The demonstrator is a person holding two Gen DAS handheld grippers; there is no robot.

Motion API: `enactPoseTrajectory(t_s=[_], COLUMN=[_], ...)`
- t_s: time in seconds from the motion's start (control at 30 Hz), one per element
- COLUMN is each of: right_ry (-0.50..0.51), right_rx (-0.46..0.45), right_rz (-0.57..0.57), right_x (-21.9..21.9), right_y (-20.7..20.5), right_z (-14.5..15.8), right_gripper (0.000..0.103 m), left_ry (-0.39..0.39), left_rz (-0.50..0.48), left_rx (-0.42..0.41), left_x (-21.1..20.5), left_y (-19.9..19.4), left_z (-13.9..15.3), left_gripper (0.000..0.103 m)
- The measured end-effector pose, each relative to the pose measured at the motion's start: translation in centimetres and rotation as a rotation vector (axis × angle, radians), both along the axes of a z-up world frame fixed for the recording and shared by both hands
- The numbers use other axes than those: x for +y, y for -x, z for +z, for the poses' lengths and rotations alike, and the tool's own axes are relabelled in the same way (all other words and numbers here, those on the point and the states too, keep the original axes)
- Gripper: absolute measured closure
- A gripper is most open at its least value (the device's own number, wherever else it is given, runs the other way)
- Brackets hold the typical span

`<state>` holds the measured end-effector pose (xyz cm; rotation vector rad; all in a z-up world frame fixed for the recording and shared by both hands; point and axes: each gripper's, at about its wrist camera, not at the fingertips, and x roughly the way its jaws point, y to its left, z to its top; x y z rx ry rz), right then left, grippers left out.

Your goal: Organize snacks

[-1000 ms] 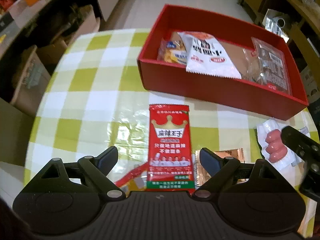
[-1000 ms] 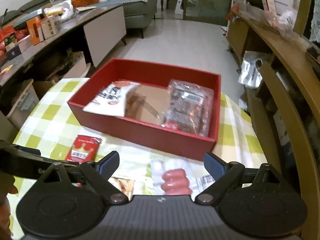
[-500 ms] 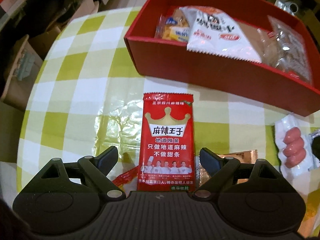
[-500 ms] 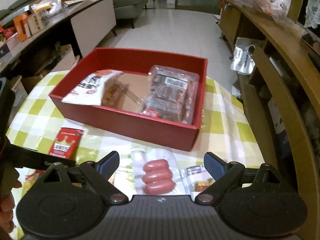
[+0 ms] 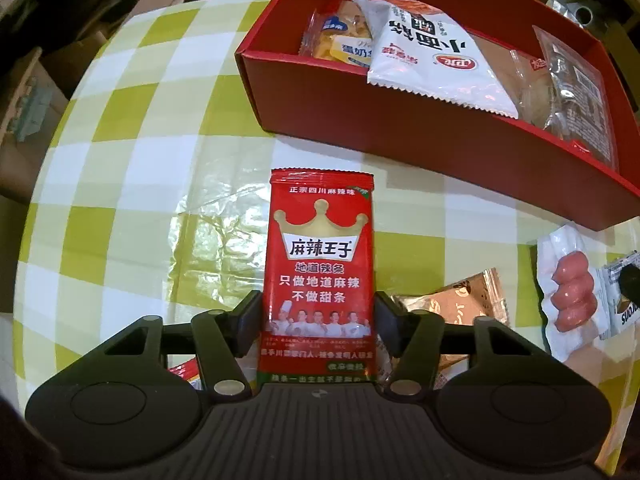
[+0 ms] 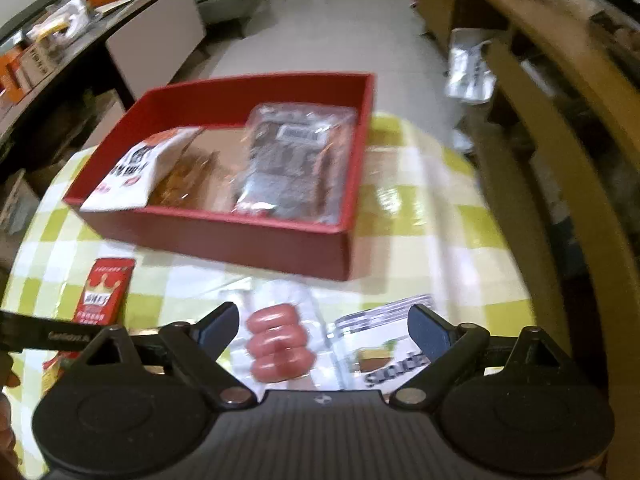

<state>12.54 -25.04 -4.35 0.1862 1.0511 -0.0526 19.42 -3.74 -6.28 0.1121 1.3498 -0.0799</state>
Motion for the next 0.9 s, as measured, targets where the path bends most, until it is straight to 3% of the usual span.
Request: enactPoseTrajectory(t_s=[0.27, 0.43, 0.53, 0.63, 0.7, 0.8, 0.9], right_ry=[-0.036, 0.001, -0.045, -0.024, -0.002, 0.048, 0.083], right_rx=[0.057, 0.056, 0.068, 0.132, 0.121, 0.115, 0.113], right_rz=[0.049, 0.079, 0.125, 0.113, 0.132, 0.158, 0.148], right_x=[1.2, 2.0, 2.6, 3.0, 3.5, 4.2, 4.3], right_y=[-2.3, -2.7, -2.6, -2.8, -2.6, -2.2, -2.0], right_z=[-2.3, -2.6, -2.4, -3.8, -4.1, -4.2, -4.0], right_gripper=[0.004, 0.002, 0.003, 0.002, 0.002, 0.005, 0.02], left_ry=[-0.001, 0.015, 0.022, 0.041, 0.041, 0.04, 0.045], left_rz=[-0.006, -0.002, -0.005, -0.005, -0.006, -0.007, -0.002], left_rx=[-0.012, -0.015, -0.015, -0.008, -0.009, -0.009, -0.006], left_x=[0.2, 0.5, 0.6, 0.8, 0.8, 1.0, 1.1], left_y=[0.0, -0.2, -0.3, -0.3, -0.2, -0.3, -0.4], left_z=[0.5, 1.0, 1.0, 1.1, 1.2, 1.0, 1.0], left_gripper=[0.044, 0.044, 0.044, 0.044, 0.044, 0.044, 0.044])
